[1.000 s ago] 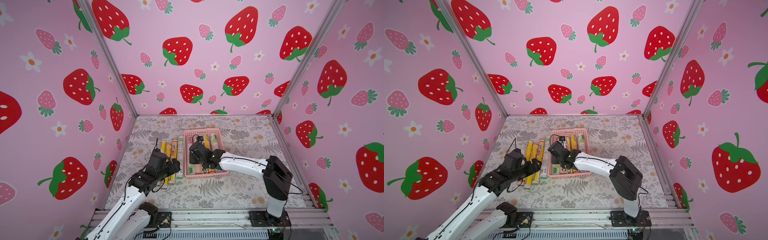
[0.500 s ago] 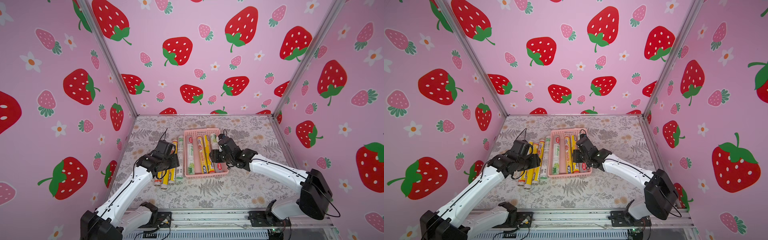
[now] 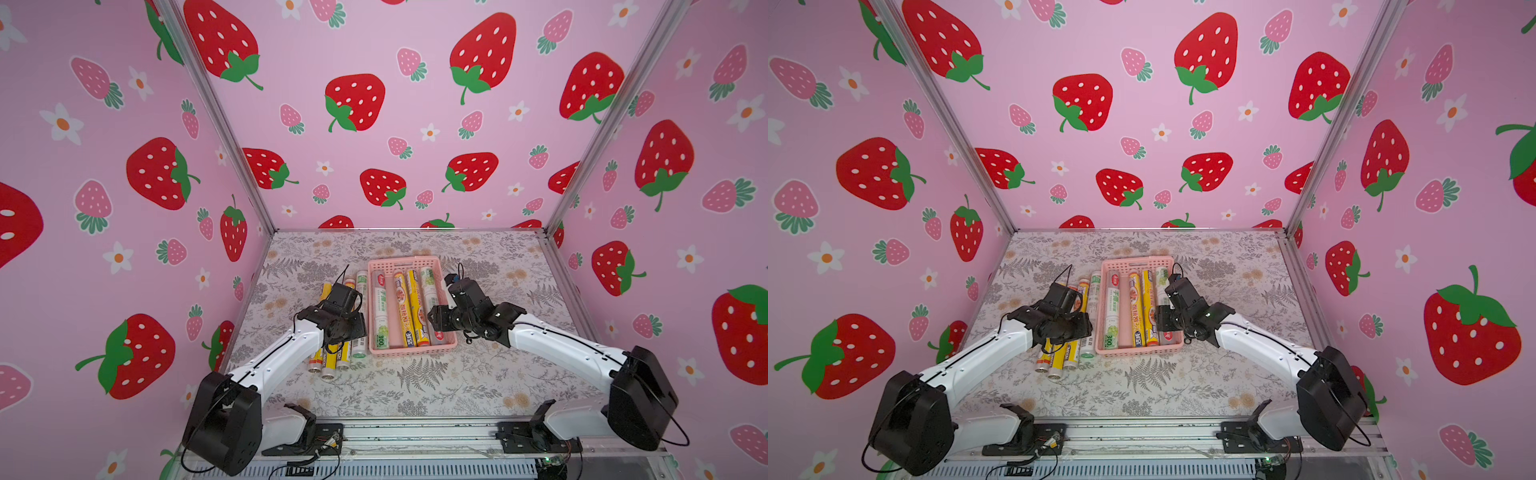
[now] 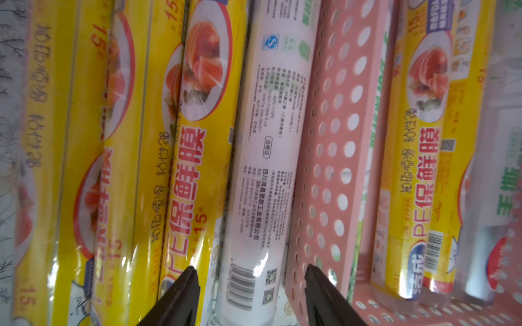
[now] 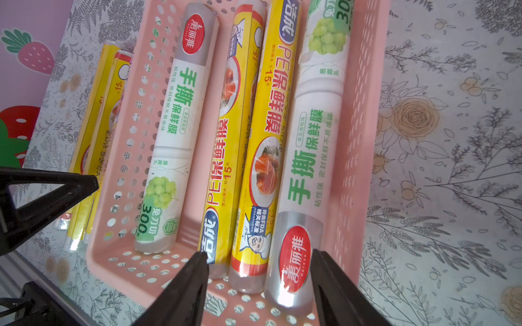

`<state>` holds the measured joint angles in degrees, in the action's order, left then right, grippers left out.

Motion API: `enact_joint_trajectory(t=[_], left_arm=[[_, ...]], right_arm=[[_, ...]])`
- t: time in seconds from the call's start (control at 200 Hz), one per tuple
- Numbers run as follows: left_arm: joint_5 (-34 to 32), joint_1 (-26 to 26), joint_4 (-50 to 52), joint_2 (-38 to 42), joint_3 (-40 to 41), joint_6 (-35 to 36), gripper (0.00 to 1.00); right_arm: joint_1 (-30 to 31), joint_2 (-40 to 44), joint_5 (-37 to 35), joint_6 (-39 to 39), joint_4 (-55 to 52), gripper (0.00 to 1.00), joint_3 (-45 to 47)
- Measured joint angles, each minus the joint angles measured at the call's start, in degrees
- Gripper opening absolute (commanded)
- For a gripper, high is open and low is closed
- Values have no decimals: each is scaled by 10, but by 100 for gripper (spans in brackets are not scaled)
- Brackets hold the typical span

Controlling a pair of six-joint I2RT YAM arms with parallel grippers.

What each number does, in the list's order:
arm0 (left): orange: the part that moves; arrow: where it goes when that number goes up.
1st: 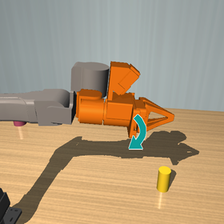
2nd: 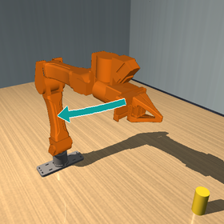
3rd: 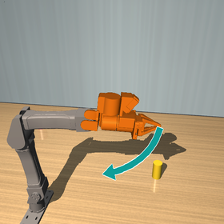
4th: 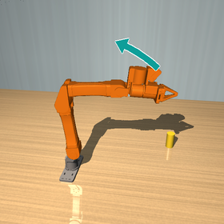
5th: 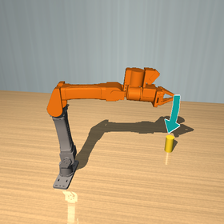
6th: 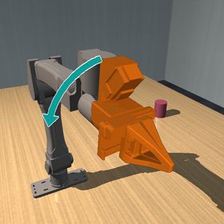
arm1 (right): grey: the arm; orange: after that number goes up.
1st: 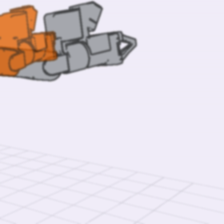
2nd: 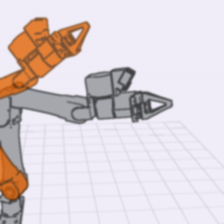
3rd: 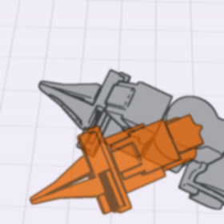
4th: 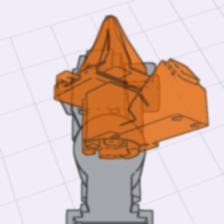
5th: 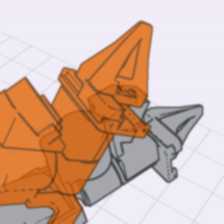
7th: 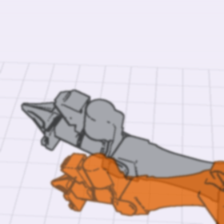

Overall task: Put the plastic wrap into the basket
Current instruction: Pick up the plastic wrap from the center of the board.

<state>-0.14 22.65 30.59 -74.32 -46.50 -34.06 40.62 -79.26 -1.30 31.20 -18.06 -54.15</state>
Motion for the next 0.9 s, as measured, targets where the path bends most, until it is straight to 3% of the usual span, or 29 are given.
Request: enact_joint_trajectory(t=[0.28, 0.9], left_arm=[[7, 0, -60, -56, 11, 9, 64], [-10, -3, -98, -76, 25, 21, 66]], right_arm=[[0, 10, 1, 3, 7, 62, 16], [23, 7, 9, 14, 2, 62, 11]])
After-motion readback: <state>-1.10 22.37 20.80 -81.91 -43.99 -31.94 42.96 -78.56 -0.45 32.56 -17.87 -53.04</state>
